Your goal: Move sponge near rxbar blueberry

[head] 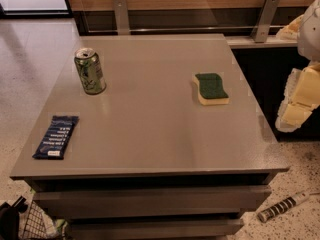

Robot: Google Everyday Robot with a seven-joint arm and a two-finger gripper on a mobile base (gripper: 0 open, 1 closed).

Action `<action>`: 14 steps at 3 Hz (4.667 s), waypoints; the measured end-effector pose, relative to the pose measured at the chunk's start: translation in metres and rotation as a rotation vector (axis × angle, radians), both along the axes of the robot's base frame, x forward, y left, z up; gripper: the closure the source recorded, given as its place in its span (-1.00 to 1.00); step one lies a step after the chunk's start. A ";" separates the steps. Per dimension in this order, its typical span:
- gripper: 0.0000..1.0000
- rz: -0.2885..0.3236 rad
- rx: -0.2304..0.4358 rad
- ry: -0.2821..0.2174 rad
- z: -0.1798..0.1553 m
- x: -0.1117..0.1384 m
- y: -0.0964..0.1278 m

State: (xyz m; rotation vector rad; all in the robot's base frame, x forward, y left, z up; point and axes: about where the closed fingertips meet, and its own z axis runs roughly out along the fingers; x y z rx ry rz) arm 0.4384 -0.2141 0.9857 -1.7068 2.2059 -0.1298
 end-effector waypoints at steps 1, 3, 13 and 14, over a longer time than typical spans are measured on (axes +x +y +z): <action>-1.00 -0.005 0.011 -0.004 -0.001 0.002 0.000; -1.00 -0.089 0.257 -0.086 -0.028 0.045 -0.017; -1.00 -0.234 1.062 -0.278 -0.157 0.146 0.048; -0.67 -0.223 1.052 -0.274 -0.165 0.147 0.059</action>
Offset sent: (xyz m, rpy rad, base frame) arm 0.0515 -0.0116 -0.0255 0.2311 -0.0516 -0.1080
